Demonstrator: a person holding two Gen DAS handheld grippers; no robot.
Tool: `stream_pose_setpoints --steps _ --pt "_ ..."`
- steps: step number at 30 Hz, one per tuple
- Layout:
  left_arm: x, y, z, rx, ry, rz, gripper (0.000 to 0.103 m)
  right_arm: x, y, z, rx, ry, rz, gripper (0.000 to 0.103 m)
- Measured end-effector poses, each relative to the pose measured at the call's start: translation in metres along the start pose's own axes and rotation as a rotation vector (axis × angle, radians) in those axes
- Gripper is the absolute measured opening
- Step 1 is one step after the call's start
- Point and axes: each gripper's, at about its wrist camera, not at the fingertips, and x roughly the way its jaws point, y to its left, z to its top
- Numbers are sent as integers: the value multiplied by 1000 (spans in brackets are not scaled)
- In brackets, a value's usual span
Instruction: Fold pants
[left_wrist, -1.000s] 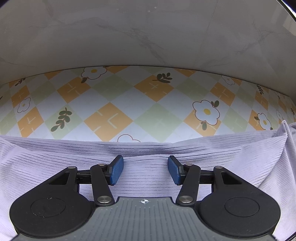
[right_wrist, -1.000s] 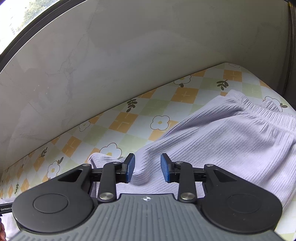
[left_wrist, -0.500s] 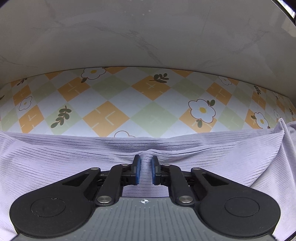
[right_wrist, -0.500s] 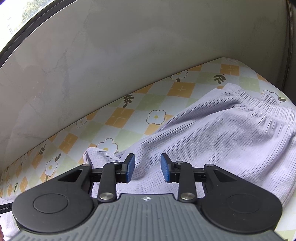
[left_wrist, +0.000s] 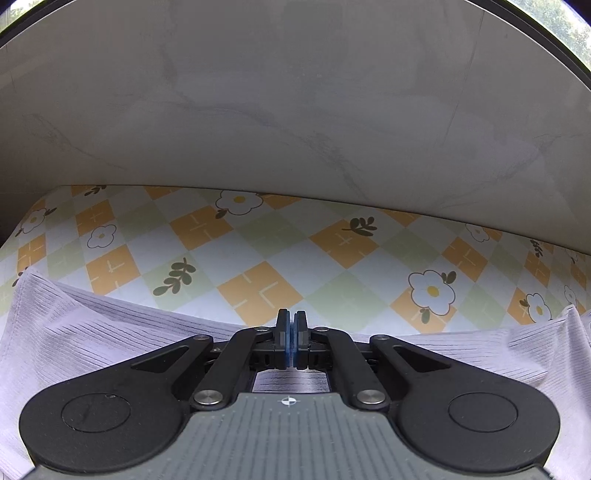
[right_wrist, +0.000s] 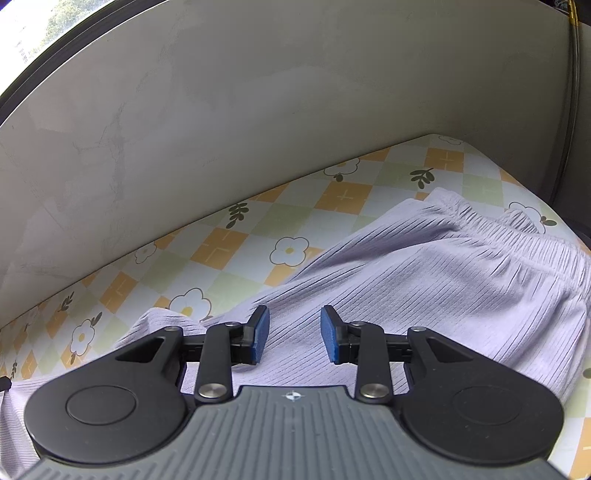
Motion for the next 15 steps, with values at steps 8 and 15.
stream_pose_setpoints --steps 8,15 --pt "6 11 -1 -134 47 64 2 0 -38 24 -50 -89 -167 34" --pt "-21 -62 14 -135 35 -167 9 7 -75 61 -146 -121 -161 43"
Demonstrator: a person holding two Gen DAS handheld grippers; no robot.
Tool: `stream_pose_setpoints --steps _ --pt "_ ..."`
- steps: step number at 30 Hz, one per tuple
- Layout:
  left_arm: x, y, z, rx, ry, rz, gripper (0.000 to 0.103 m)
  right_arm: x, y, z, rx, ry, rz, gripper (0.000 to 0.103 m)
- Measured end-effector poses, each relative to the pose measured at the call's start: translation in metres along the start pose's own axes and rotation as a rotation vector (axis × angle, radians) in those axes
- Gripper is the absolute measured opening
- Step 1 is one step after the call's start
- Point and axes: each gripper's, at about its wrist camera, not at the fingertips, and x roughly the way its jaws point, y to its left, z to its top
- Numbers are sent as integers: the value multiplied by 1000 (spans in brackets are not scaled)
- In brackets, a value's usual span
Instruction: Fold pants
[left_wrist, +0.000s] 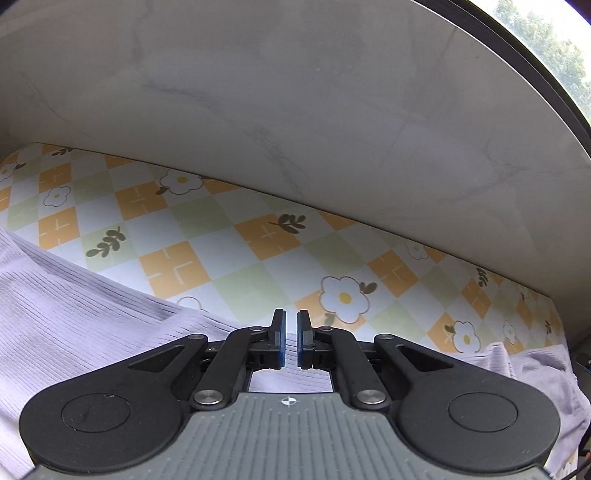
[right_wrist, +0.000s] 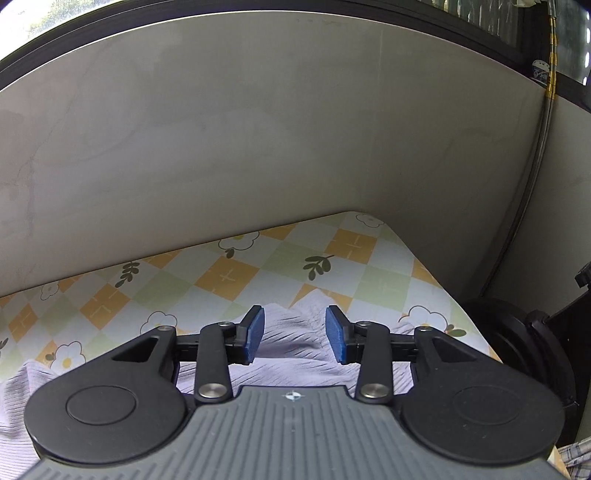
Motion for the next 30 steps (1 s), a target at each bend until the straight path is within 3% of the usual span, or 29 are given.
stream_pose_setpoints --steps 2,5,12,13,15,17,20,22,28,30 --pt "10 -23 -6 17 38 -52 13 12 -3 5 -63 11 32 52" --pt "29 -49 -18 53 72 -71 13 33 -3 7 -155 51 14 54" --pt "63 -57 -32 89 142 1 13 73 -26 -8 -103 173 66 58" --pt "66 -56 -32 92 146 9 13 73 -27 -10 -103 166 70 56" --pt "69 -57 -34 115 139 19 13 71 -27 -11 -112 158 63 40" --pt "72 -63 -37 144 133 36 13 65 -26 -11 -127 144 61 32" --pt "73 -66 -39 164 123 55 14 41 -27 -5 -110 29 -45 21" --pt "73 -69 -38 163 116 62 15 31 -38 2 -41 -26 -116 20" --pt "76 -81 -34 180 103 95 15 64 -47 2 -54 78 -132 22" --pt "80 -83 -33 183 102 95 15 69 -50 1 -32 93 -132 30"
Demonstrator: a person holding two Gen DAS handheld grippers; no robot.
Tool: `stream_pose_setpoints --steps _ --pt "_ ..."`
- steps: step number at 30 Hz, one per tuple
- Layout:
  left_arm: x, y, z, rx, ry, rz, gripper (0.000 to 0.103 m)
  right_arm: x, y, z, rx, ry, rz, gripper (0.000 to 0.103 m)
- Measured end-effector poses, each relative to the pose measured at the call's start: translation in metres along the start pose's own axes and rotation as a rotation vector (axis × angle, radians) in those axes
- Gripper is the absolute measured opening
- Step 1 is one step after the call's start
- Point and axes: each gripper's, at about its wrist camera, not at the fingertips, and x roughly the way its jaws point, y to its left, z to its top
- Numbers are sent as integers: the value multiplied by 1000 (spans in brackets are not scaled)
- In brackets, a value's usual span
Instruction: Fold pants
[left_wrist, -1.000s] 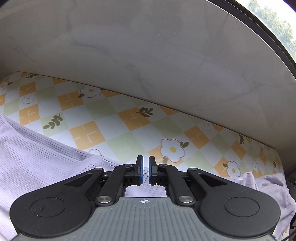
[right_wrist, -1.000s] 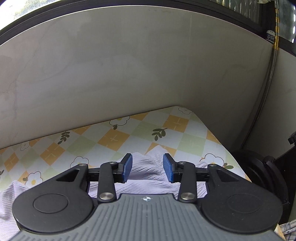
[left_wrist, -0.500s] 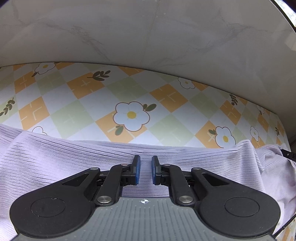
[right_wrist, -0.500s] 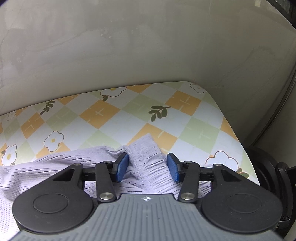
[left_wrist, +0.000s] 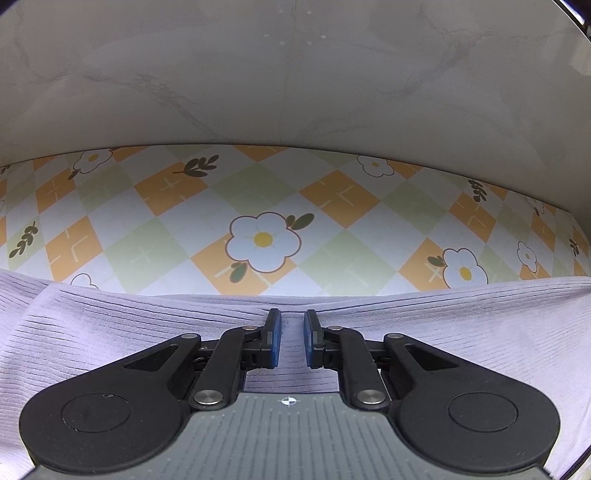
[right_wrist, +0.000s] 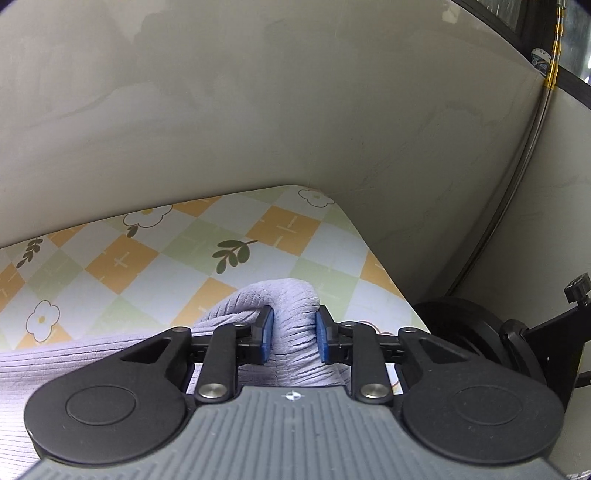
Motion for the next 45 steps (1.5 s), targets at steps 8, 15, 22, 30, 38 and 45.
stream_pose_setpoints --steps 8,15,22,30,38,45 --pt "-20 20 8 -124 1 -125 44 -31 -10 -1 88 -41 40 55" --pt "-73 81 12 -261 -75 -167 44 -97 23 -6 135 -84 180 55" --pt "-120 192 13 -386 -152 -51 44 -139 98 -24 171 -65 300 55" --pt "-123 336 2 -574 -122 139 42 -147 190 -68 119 58 379 55" --pt "-87 378 3 -676 -37 128 37 -151 231 -79 35 75 365 55" --pt "-67 364 10 -631 -26 131 40 -154 233 -85 22 91 333 55"
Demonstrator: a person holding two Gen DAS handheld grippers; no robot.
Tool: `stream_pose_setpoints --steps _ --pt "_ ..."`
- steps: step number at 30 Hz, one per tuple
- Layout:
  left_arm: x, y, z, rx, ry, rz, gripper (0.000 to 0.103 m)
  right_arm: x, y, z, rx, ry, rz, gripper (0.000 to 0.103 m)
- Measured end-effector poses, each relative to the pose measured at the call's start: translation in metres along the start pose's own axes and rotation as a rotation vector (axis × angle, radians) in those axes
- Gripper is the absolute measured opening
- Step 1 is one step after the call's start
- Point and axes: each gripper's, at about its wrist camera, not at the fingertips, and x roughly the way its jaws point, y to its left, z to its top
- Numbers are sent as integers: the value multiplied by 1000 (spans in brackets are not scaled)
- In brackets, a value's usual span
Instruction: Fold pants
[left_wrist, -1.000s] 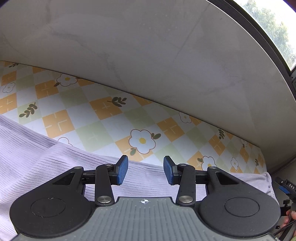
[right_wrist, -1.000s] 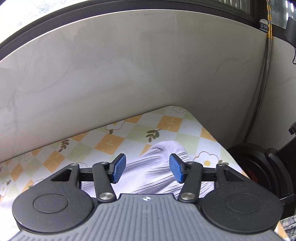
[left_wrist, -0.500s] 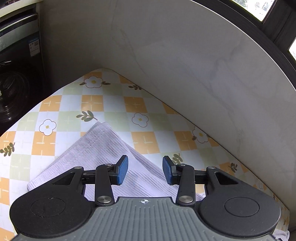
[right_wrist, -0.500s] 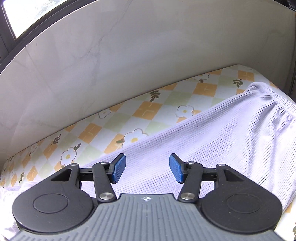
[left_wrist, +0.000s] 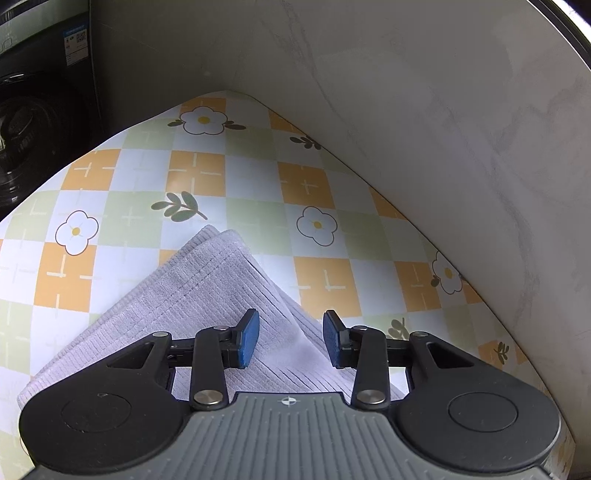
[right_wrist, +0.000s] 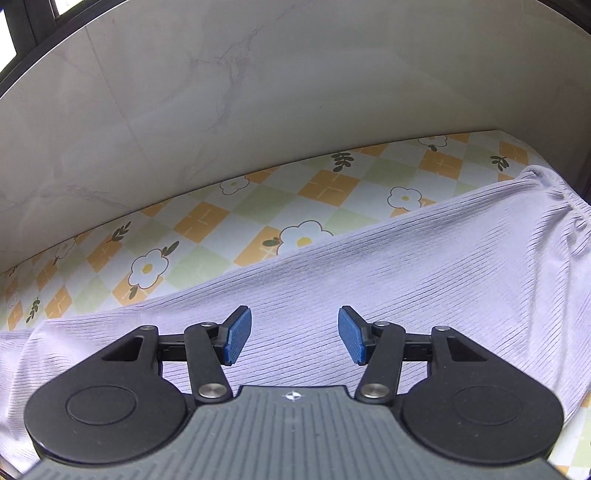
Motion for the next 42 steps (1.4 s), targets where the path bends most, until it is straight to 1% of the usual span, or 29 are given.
stream_pose_setpoints --steps 2,3,4,5,6,10,12,13,14,15,16,17,18,19,20,25,28,29,32,33,35,36,37,38,40,42 --pt "5 -4 -1 17 2 43 40 1 -3 -2 8 11 -8 55" --pt "10 -2 -1 -2 10 68 36 1 -4 -4 12 14 -12 55" --pt "13 0 -1 -24 12 83 22 1 -4 -5 14 17 -14 55" --pt "17 3 -1 -40 15 98 17 0 -4 -6 16 21 -16 55" --pt "20 5 -1 -42 12 105 13 0 -5 -7 17 25 -16 55" --pt "18 2 -4 17 -3 105 12 2 -4 -11 15 40 -12 55" --pt "18 2 -1 11 13 105 14 3 -2 -12 15 45 -12 55" --pt "18 2 1 -5 22 103 20 3 -1 -13 14 47 -12 55" --pt "19 3 3 -25 31 85 26 3 0 -13 13 48 -11 55" --pt "19 2 4 -34 30 69 34 4 1 -13 11 48 -10 55" --pt "20 -1 5 -26 29 72 34 4 2 -13 9 49 -9 55" --pt "21 -5 4 -3 26 92 33 5 4 -13 7 49 -8 55" --pt "22 -8 2 15 18 108 29 5 5 -13 5 49 -7 55" --pt "23 -10 0 27 12 123 14 6 6 -13 2 49 -6 55" --pt "23 -10 -2 39 3 147 9 6 8 -12 2 50 -5 55" --pt "3 1 -2 -16 -51 92 6 8 7 -13 0 53 -8 55" --pt "-13 5 2 -23 -117 69 6 10 5 -16 2 56 -7 55" --pt "-15 7 4 -34 -134 76 6 12 5 -17 0 61 -11 55" --pt "-6 13 9 -98 -135 93 5 16 6 -21 -11 67 -17 55" --pt "-3 13 9 -99 -140 97 5 17 7 -22 -15 71 -15 55" --pt "1 11 9 -66 -170 127 3 18 6 -23 -15 76 -13 55" --pt "3 9 10 -41 -196 156 1 17 6 -24 -19 77 -15 55" --pt "4 9 12 -29 -213 176 1 16 7 -24 -28 77 -17 55" --pt "6 11 15 -31 -207 182 1 15 7 -25 -36 78 -17 55" --pt "8 14 20 -41 -172 165 2 13 8 -26 -43 77 -12 55" --pt "5 13 21 -22 -167 172 3 11 8 -27 -42 78 -6 55"
